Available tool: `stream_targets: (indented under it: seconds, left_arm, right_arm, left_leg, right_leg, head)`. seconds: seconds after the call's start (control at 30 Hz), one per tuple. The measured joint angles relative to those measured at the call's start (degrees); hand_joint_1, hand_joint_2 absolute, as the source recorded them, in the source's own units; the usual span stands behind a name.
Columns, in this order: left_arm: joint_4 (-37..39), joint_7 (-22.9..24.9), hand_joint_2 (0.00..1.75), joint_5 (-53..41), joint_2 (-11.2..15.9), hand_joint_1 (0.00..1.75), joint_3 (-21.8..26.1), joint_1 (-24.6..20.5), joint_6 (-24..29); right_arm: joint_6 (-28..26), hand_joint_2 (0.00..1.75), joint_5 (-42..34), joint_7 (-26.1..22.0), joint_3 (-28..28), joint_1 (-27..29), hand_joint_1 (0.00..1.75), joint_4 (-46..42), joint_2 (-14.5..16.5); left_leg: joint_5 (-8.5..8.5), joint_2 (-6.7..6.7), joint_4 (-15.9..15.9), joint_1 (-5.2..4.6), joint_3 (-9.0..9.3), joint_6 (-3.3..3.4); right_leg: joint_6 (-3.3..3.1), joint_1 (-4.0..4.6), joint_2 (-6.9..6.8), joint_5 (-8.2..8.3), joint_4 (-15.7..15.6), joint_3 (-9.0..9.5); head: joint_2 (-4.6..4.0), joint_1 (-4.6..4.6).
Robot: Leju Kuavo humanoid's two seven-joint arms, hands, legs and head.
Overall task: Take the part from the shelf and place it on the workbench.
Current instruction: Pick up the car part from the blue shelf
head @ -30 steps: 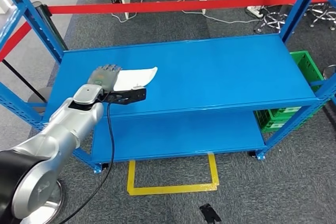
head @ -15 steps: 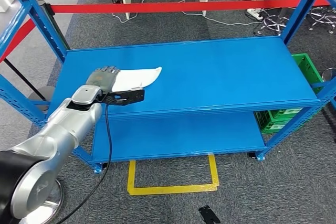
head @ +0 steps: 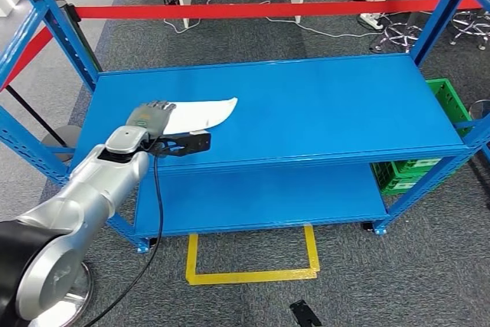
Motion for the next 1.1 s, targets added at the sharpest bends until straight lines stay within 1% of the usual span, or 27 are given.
stream_targets:
  seconds: [0.3, 0.63, 0.67, 0.77, 0.8, 0.93, 1.1]
  left_arm:
    - [0.0, 0.3, 1.75, 0.6, 0.1, 0.0, 0.1, 1.6, -0.6]
    - [0.1, 0.5, 1.75, 0.8, 0.2, 0.0, 0.2, 2.3, -0.9]
    - [0.1, 0.5, 1.75, 0.8, 0.2, 0.1, 0.2, 2.4, -0.9]
    - [0.1, 0.6, 1.75, 0.9, 0.3, 1.37, 0.2, 2.7, -1.0]
    - [0.1, 0.6, 1.75, 0.9, 0.3, 1.69, 0.3, 2.8, -1.0]
    - [0.1, 0.6, 1.75, 1.2, 0.4, 1.75, 0.6, 2.9, -0.9]
    - [0.1, 0.6, 1.75, 1.2, 0.5, 1.75, 1.2, 2.9, -0.9]
  right_arm:
    - [-0.1, 1.75, 0.0, 0.0, -0.1, 0.3, 0.0, 0.0, 0.0]
    - [-0.2, 1.75, 0.3, 0.0, -0.6, 0.4, 0.0, 0.0, 0.0]
    - [-0.2, 1.75, 0.3, 0.0, -0.7, 0.4, 0.0, 0.0, 0.0]
    - [-0.2, 1.75, 0.4, 0.0, -0.8, 0.4, 0.0, 0.0, 0.0]
    - [-0.2, 1.75, 0.4, 0.0, -0.8, 0.5, 0.0, 0.0, 0.0]
    - [-0.2, 1.75, 0.4, 0.0, -0.9, 0.5, 0.0, 0.0, -0.1]
    - [-0.2, 1.75, 0.5, 0.0, -1.0, 0.5, 0.0, 0.0, -0.1]
  left_leg:
    - [0.0, 0.0, 0.0, 0.0, 0.0, 0.0]
    - [-0.01, 0.0, 0.0, -0.01, 0.0, 0.03]
    - [-0.01, 0.0, 0.0, -0.01, 0.0, 0.03]
    - [-0.01, 0.0, 0.0, -0.01, 0.0, 0.03]
    - [-0.01, 0.0, 0.0, -0.01, 0.0, 0.03]
    - [-0.01, 0.0, 0.0, -0.01, 0.0, 0.03]
    - [-0.01, 0.0, 0.0, -0.01, 0.0, 0.03]
  right_leg:
    - [0.0, 0.0, 0.0, 0.0, 0.0, 0.0]
    - [0.0, 0.0, 0.0, 0.0, 0.0, 0.01]
    - [0.0, 0.0, 0.0, 0.0, 0.0, 0.01]
    - [0.0, 0.0, 0.0, 0.0, 0.0, 0.01]
    - [0.0, 0.0, 0.0, 0.0, 0.0, 0.01]
    - [0.0, 0.0, 0.0, 0.0, 0.0, 0.01]
    - [0.0, 0.0, 0.0, 0.0, 0.0, 0.01]
  head:
    - [0.01, 0.0]
    - [0.01, 0.0]
    - [0.01, 0.0]
    - [0.01, -0.01]
    - [0.0, -0.01]
    - [0.01, -0.02]
    - [0.01, -0.01]
